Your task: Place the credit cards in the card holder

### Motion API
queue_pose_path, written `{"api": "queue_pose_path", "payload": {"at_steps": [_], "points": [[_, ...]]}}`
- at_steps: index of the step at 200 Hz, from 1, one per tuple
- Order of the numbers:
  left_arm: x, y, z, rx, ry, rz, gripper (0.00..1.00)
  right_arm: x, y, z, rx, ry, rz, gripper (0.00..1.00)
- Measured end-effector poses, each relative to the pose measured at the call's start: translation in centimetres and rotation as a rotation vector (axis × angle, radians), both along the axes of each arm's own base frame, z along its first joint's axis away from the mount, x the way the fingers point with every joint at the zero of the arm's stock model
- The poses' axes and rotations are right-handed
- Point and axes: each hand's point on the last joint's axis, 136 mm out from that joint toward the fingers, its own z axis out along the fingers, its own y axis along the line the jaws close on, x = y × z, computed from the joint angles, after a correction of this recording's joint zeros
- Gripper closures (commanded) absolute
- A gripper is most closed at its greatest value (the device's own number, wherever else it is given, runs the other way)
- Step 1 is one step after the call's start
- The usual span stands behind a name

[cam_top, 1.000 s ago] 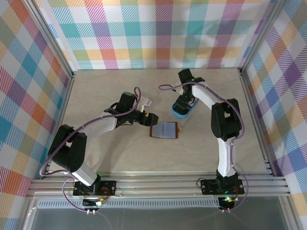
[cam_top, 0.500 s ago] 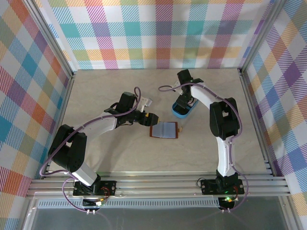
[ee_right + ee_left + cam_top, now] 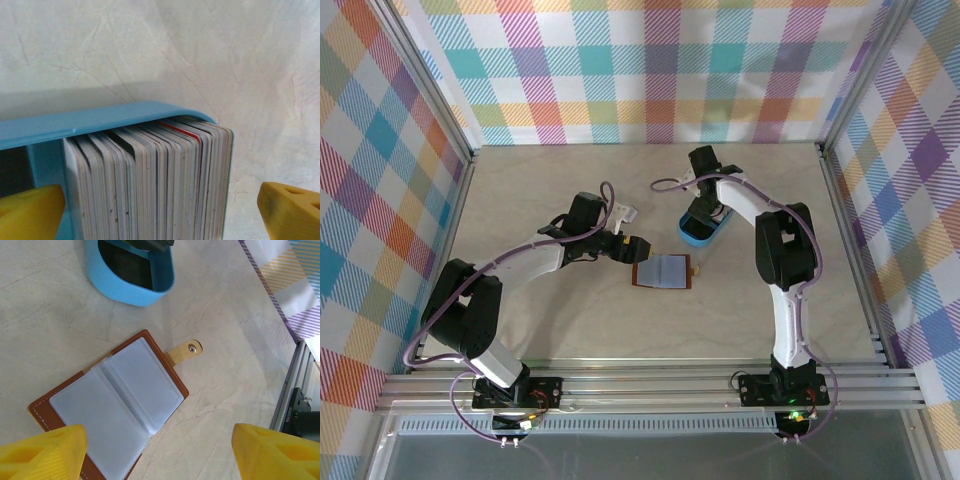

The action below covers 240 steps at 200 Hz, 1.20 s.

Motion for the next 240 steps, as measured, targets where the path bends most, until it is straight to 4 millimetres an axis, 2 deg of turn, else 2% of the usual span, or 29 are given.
{"api": "queue_pose_path", "payload": {"at_steps": [68, 123, 181, 224, 240], "points": [[-0.2, 0.1, -0.4, 0.009, 0.016, 0.0, 0.23, 0.0, 0.2, 0.1, -0.018, -0.005, 0.019, 0.25], [-0.1, 0.1, -0.3, 0.009, 0.017, 0.0, 0.23, 0.0, 0.3, 0.4, -0.014, -0.011, 0.017, 0.34], [0.0, 0.0, -0.1, 0.006, 0.011, 0.0, 0.23, 0.0, 0.3, 1.6, -0.006, -0.031, 0.017, 0.39], [0.0, 0.0, -0.1, 0.006, 0.011, 0.0, 0.23, -0.1, 0.5, 1.7, 0.003, -0.031, 0.018, 0.57], [0.0, 0.0, -0.1, 0.006, 0.011, 0.0, 0.22, -0.2, 0.5, 1.7, 0.008, -0.028, 0.013, 0.6]]}}
